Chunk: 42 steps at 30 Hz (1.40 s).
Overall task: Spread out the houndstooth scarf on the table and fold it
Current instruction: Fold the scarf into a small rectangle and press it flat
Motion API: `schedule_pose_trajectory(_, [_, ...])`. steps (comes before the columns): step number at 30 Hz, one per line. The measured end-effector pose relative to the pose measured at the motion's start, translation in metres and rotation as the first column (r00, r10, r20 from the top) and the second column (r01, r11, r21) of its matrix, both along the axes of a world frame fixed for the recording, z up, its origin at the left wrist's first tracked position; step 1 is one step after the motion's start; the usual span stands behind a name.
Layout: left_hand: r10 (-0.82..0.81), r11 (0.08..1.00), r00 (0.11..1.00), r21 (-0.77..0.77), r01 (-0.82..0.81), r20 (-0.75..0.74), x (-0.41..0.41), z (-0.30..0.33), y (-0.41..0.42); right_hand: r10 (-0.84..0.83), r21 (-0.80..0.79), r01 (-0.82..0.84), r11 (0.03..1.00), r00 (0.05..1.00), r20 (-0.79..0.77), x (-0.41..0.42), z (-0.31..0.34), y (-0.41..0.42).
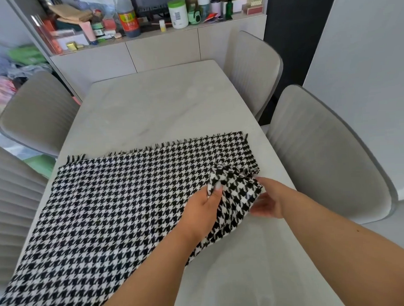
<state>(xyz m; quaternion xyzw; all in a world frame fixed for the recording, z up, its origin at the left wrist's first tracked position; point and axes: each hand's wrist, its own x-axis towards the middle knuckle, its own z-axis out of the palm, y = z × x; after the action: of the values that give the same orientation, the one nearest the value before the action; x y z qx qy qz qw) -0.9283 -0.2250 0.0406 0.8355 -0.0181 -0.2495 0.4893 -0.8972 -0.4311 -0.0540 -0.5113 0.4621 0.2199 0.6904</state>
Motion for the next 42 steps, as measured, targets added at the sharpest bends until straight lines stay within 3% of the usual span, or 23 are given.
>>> schedule_pose_trajectory(2, [-0.026, 0.999, 1.0, -0.032, 0.026, 0.004, -0.003, 0.005, -0.001, 0.048, 0.026, -0.05, 0.998, 0.996, 0.076, 0.003, -0.004, 0.007])
schedule_pose_trajectory(7, [0.02, 0.997, 0.994, -0.069, -0.028, -0.104, -0.007, 0.0, 0.002, -0.216, -0.165, 0.239, 0.957, 0.966, 0.143, 0.02, -0.004, -0.017])
schedule_pose_trajectory(13, [0.063, 0.993, 0.973, -0.085, -0.083, -0.221, -0.015, -0.006, -0.002, 0.067, -0.095, -0.058, 0.994, 0.993, 0.095, 0.022, 0.001, -0.007])
schedule_pose_trajectory(16, [0.093, 0.99, 0.964, -0.077, -0.115, -0.248, -0.018, -0.01, 0.002, -0.04, -0.237, 0.064, 0.969, 0.993, 0.107, 0.031, -0.007, -0.009])
schedule_pose_trajectory(18, [0.136, 0.98, 0.95, -0.1, -0.17, -0.282, -0.018, -0.011, 0.007, -0.094, -0.18, 0.114, 0.977, 0.989, 0.115, 0.033, -0.01, -0.009])
schedule_pose_trajectory(22, [0.173, 0.967, 0.935, -0.129, -0.221, -0.31, -0.019, -0.014, 0.018, -0.034, 0.005, 0.034, 0.999, 0.991, 0.128, 0.034, -0.002, 0.002])
schedule_pose_trajectory(28, [0.318, 0.903, 0.907, -0.202, -0.378, -0.275, -0.024, -0.014, 0.048, -0.054, 0.149, 0.024, 0.989, 0.979, 0.198, 0.063, 0.028, 0.022])
schedule_pose_trajectory(30, [0.407, 0.849, 0.873, -0.243, -0.47, -0.268, -0.023, -0.02, 0.068, -0.089, 0.199, 0.031, 0.979, 0.954, 0.286, 0.079, 0.045, 0.04])
schedule_pose_trajectory(37, [0.672, 0.497, 0.653, -0.441, -0.748, -0.349, -0.027, -0.021, 0.152, -0.003, 0.19, -0.112, 0.975, 0.854, 0.521, 0.129, 0.1, 0.146])
schedule_pose_trajectory(42, [0.752, 0.372, 0.556, -0.468, -0.802, -0.355, -0.036, -0.028, 0.226, 0.039, 0.155, -0.175, 0.972, 0.773, 0.633, 0.139, 0.125, 0.25])
